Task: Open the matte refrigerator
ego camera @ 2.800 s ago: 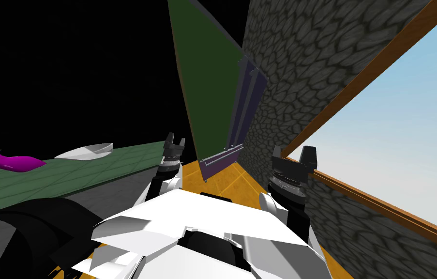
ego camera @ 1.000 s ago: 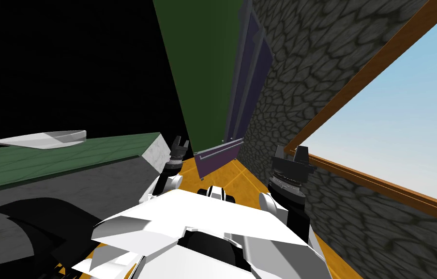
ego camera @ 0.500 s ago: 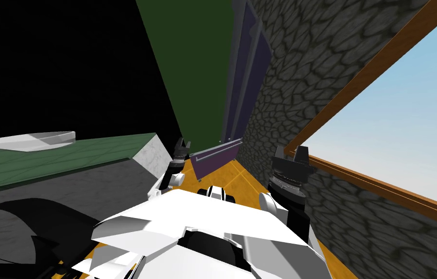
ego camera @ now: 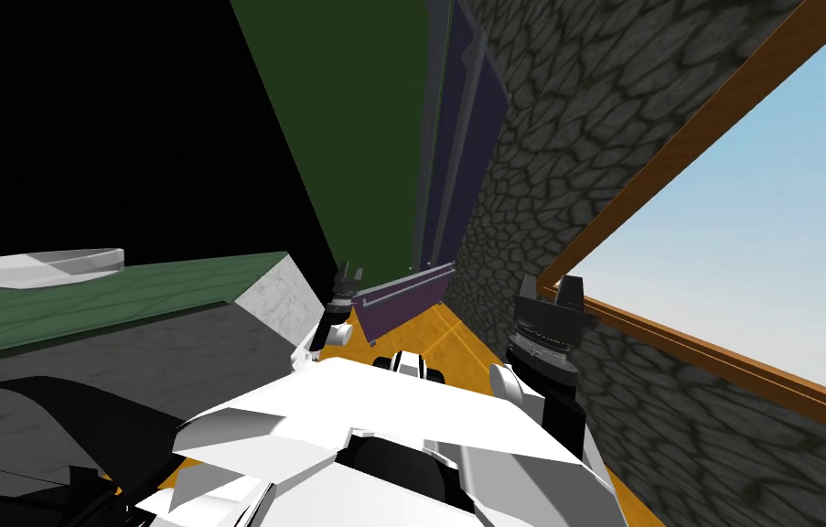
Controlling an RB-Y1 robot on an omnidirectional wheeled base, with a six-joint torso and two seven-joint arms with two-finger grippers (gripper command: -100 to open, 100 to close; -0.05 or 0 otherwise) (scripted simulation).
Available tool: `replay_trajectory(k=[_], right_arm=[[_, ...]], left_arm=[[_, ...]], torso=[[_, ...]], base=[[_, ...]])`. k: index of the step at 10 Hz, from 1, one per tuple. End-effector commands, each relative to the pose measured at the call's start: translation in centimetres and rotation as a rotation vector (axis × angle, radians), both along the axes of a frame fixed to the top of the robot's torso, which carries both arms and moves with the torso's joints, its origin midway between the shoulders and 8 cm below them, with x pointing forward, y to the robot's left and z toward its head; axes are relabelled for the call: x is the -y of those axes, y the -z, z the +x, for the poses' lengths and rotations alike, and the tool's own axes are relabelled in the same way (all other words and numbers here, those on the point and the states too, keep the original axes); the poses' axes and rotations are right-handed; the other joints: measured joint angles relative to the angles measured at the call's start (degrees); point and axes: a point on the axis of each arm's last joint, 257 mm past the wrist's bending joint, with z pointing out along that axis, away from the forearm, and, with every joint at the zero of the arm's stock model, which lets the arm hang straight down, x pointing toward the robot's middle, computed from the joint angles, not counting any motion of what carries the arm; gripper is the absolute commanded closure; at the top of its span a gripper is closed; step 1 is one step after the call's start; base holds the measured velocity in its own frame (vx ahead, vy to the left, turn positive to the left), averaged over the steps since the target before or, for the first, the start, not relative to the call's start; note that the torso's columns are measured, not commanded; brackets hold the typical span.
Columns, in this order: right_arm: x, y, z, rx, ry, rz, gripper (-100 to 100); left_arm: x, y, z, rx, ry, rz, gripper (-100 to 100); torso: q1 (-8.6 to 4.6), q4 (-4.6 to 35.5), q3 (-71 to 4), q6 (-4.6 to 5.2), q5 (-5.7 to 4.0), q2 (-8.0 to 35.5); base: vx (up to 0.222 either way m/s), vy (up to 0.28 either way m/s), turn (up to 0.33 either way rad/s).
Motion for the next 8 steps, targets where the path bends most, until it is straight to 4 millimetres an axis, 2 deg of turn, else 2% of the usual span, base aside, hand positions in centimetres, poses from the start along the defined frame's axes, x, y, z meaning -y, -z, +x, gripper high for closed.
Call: replay_trajectory(k=[1, 8], right_arm=[[0.0, 0.0, 0.0, 0.000, 0.000, 0.000, 0], [0.0, 0.0, 0.0, 0.000, 0.000, 0.000, 0]], left_arm=[[-0.5, 1.1, 0.9, -0.004, 0.012, -0.029, -100], [-1.9, 4.7, 3.6, -0.036, 0.034, -0.113, -100]], torso=[[0.01, 0.0, 0.0, -0.01, 0.00, 0.1], [-0.03, 0.0, 0.0, -0.01, -0.03, 0.0]], base=[[0.061, -0.074, -0.001], [0.048, -0.073, -0.002]])
